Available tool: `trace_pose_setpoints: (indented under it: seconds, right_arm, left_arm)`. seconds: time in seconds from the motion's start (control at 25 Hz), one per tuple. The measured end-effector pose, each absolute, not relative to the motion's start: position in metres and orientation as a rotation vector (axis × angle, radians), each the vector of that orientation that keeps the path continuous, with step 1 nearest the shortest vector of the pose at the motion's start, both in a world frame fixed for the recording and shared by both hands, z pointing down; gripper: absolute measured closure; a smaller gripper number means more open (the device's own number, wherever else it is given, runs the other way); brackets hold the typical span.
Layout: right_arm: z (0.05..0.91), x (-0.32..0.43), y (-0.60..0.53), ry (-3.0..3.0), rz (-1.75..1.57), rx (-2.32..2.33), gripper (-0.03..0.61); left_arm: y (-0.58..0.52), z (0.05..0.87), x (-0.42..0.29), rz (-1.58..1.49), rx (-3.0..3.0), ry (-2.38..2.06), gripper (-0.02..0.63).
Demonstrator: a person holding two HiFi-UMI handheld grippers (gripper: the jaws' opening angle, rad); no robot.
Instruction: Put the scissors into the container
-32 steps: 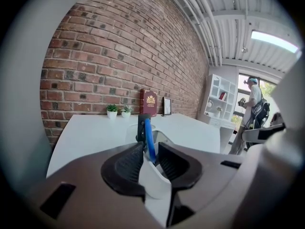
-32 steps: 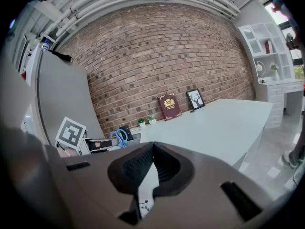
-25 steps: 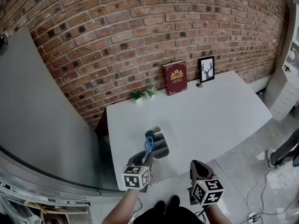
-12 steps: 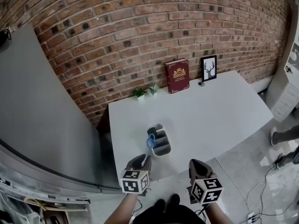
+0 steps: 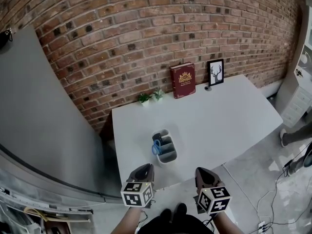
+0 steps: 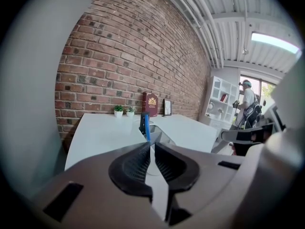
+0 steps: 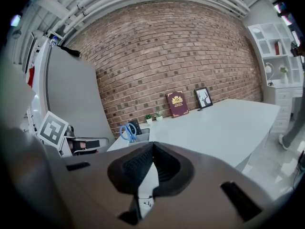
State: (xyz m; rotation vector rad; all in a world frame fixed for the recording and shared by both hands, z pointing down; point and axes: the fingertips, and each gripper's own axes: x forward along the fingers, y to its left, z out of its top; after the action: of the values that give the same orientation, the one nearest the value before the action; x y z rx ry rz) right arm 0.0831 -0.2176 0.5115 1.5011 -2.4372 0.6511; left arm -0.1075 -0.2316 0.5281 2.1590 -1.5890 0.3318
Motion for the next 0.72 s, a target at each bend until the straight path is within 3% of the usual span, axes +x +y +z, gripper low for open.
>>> trace_pose_setpoints:
  seconds: [0.72]
  right_arm:
    - [0.507, 0.081, -0.213, -2.444, 0.599, 1.487, 0.578]
  left_arm:
    - [-0.232, 0.514, -0.108, 0.277, 2.171, -1.580, 0.581]
